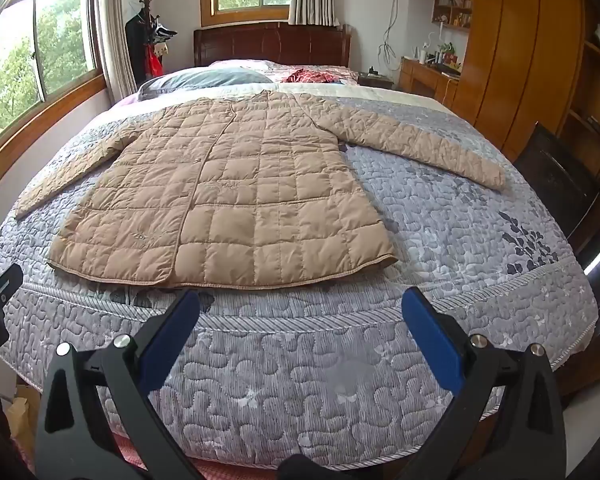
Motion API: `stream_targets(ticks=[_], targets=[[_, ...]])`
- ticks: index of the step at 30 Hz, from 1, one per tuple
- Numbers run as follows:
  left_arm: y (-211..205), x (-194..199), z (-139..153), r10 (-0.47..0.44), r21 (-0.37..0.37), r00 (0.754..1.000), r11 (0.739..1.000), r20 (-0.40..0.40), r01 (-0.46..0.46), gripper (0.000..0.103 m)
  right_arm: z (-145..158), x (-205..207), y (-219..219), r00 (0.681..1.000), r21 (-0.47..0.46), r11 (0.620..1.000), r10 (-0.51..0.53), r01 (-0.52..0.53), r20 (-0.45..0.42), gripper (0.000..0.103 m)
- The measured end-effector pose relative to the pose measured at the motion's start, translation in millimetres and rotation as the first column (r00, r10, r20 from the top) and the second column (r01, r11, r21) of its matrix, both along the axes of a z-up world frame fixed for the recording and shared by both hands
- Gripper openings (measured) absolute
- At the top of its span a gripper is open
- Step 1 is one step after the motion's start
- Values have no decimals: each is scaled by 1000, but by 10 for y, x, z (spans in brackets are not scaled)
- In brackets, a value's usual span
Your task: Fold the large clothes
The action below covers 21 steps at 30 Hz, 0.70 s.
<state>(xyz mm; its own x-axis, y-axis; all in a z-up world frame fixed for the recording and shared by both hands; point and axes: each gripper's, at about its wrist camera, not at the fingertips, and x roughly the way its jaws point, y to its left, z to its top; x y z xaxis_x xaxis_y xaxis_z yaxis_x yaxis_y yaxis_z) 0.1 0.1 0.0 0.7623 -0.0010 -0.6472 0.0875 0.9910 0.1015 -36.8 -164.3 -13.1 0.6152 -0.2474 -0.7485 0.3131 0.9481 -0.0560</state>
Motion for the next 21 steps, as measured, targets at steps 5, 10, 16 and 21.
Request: stream_targets(ticks=[5,10,16,21], targets=[[8,-3,1,0,0,1000,1000,5,0,99,-2,-1,-10,1000,2,1000,2,-2,3,100],[2,-1,-7,1,4,1000,1000,6,-2,99,5,-5,8,1000,-2,1000,5,-5,5,100],[2,-1,-2,2,4,1000,1000,5,-2,99,8,-8,-1,1000,3,1000,2,-2,5,100],[3,-3,-1,1,4,1000,1000,5,-1,99,15,13,11,1000,0,1000,8,-8,3,100]])
